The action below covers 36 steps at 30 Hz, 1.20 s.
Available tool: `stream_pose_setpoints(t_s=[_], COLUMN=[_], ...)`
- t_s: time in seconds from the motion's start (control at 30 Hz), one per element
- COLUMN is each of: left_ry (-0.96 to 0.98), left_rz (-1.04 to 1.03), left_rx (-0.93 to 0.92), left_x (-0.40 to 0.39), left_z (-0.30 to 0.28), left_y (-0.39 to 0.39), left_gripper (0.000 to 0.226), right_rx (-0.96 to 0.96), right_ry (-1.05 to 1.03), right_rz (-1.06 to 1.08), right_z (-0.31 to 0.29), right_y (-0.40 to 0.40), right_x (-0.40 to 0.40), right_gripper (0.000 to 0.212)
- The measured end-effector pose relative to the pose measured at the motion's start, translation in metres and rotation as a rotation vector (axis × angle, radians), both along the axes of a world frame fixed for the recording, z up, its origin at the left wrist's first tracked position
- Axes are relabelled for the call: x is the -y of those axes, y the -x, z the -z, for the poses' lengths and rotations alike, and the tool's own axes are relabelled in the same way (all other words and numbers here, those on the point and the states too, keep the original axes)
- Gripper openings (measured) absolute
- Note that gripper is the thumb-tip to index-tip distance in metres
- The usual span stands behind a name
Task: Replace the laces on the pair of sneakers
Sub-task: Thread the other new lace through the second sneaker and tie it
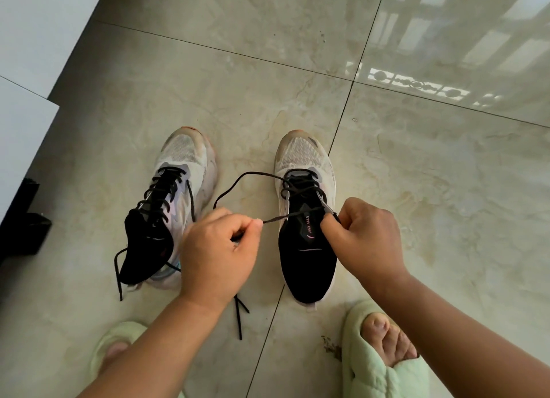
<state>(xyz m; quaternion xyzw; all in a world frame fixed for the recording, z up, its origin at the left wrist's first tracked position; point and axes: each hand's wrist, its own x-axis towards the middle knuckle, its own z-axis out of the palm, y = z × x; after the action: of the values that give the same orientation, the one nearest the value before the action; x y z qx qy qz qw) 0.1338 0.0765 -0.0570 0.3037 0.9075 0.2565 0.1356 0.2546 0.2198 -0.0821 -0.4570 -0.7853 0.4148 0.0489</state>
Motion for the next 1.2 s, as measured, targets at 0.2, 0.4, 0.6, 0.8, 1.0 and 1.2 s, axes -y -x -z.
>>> stream_pose_setpoints(t_s=[0.2,0.4,0.6,0.8,1.0,1.2], left_ry=[0.074,0.214,0.086,-0.118,-0.118,-0.047], left_rz=[-0.023,0.144,0.234,0.369,0.245,0.116], left_rx=[0.162,0.317,0.212,0.179,0.173,0.21], left_x=[-0.013,-0.052,-0.04,-0.031,0.002,0.021], left_z=[0.009,0.025,0.0,-0.032,-0.02,-0.009], left_y=[0.019,0.04,0.04,0.032,0.045,0.04], left_gripper=[0.037,0.044,0.017,0.019,0.028,0.03], right_rx=[-0.019,-0.124,-0.221,-0.394,-0.336,-0.185], right_ry=[0.114,0.243,0.165,0.175,0.098,-0.149], right_rz=[-0.077,-0.027,-0.054,-0.347,-0.076,-0.144], right_z=[-0.003,-0.006,-0.012,-0.026,-0.018,-0.02], right_y=[0.008,0.016,0.018,0.037,0.036,0.033], right_x=[-0.007,-0.01,-0.012,-0.015,-0.04,-0.033], right_gripper=[0.015,0.015,0.028,0.024,0.018,0.025])
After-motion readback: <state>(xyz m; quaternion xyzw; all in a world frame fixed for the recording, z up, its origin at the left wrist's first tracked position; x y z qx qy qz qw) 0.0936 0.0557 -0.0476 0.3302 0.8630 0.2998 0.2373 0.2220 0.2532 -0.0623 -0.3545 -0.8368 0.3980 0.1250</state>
